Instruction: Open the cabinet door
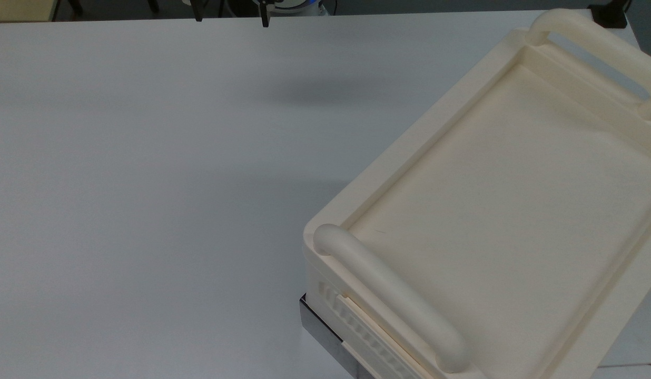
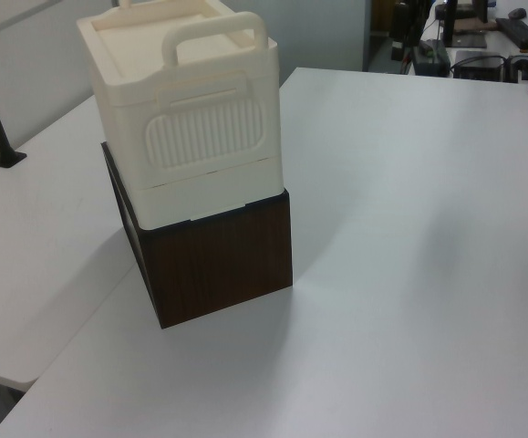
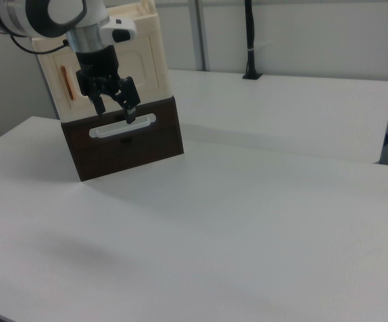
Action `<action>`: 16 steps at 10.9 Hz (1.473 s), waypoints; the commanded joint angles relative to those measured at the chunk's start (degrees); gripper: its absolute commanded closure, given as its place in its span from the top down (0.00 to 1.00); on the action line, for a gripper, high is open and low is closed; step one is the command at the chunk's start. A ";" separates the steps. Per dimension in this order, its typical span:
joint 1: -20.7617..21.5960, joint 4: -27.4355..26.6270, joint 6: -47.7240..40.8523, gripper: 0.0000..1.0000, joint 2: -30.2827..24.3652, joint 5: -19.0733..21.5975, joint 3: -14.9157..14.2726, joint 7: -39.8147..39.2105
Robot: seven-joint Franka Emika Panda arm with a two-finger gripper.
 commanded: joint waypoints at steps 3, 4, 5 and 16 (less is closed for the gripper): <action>0.19 0.25 -0.05 1.00 0.08 -1.04 0.50 -0.44; 0.19 0.25 0.03 1.00 0.08 -1.04 0.50 -0.44; 0.11 0.25 -0.05 1.00 0.08 -1.04 0.50 -0.44; -0.07 0.34 0.03 1.00 0.52 -1.04 0.50 -18.06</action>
